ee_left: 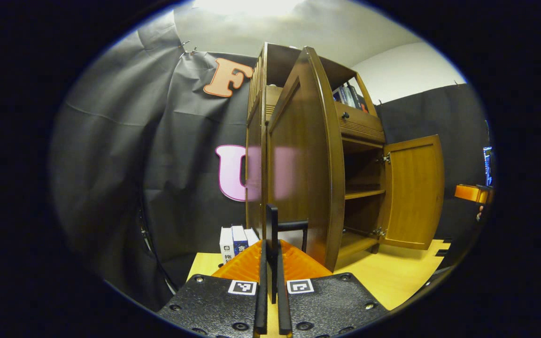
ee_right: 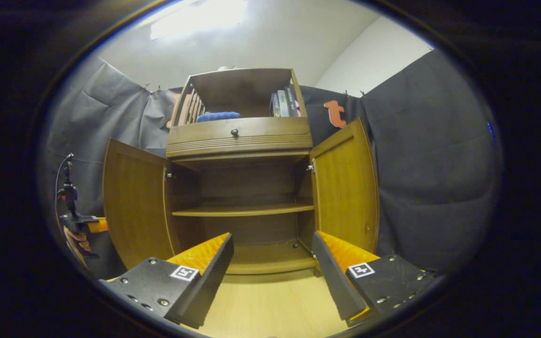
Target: Open the right door of the double-door shoe cabinet with the right hand, and open the left door with the left hand.
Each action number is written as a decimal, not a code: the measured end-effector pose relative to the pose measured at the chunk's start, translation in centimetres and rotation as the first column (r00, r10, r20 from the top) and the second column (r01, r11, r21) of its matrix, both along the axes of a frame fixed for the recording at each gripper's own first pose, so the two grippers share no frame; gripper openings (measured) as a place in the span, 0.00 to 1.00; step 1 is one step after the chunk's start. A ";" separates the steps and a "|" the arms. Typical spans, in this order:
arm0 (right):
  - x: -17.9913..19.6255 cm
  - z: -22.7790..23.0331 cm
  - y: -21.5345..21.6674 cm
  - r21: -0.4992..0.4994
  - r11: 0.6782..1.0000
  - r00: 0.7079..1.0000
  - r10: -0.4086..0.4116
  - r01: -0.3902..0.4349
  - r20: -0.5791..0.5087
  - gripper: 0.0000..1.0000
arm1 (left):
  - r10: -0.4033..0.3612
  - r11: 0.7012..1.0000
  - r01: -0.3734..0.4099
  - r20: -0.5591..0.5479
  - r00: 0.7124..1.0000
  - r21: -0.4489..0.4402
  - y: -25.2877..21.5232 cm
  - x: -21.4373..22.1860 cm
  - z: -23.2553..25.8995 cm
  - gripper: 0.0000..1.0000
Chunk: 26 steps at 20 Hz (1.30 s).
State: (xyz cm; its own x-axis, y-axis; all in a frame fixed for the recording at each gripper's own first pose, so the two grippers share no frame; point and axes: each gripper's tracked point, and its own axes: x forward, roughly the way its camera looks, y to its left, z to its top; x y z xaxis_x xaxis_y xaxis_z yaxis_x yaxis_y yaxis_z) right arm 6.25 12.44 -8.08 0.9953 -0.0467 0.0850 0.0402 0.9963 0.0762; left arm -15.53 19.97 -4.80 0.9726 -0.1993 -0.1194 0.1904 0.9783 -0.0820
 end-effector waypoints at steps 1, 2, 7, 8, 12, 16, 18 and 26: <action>0.0 0.0 0.2 0.003 1.000 1.000 0.008 -0.009 0.006 1.00 | 0.022 1.000 -0.022 -0.001 1.000 0.018 0.2 -0.2 0.0 0.09; 0.0 0.1 0.3 0.007 1.000 1.000 0.017 -0.017 0.010 1.00 | 0.044 0.999 -0.044 0.001 0.999 0.025 0.4 -0.5 0.2 0.08; 0.7 -0.1 -1.7 -0.014 0.999 0.999 -0.029 0.029 0.021 1.00 | 0.120 0.993 -0.120 0.000 0.993 0.016 0.8 -2.1 1.3 0.10; 0.7 -0.1 -1.8 -0.017 0.999 0.999 -0.026 0.027 0.022 1.00 | 0.140 0.990 -0.140 -0.001 0.990 0.019 1.0 -2.5 1.5 0.16; 0.7 0.1 -1.8 -0.009 1.000 0.999 -0.006 0.006 0.036 1.00 | 0.295 0.949 -0.301 0.070 0.953 0.094 4.2 -4.5 4.8 0.27; 0.6 0.6 -2.0 -0.001 1.000 0.999 0.008 -0.008 0.050 1.00 | 0.350 0.928 -0.364 0.152 0.924 0.078 3.6 -5.8 8.9 0.24; 0.3 1.0 -2.3 0.000 1.000 0.998 0.017 -0.017 0.059 0.96 | 0.313 0.945 -0.323 0.141 0.939 0.052 1.5 -6.2 9.7 0.24; -0.4 4.3 -3.6 -0.036 0.999 0.995 0.026 -0.023 0.094 0.99 | 0.271 0.962 -0.262 0.176 0.946 -0.070 -6.3 -6.0 13.7 0.73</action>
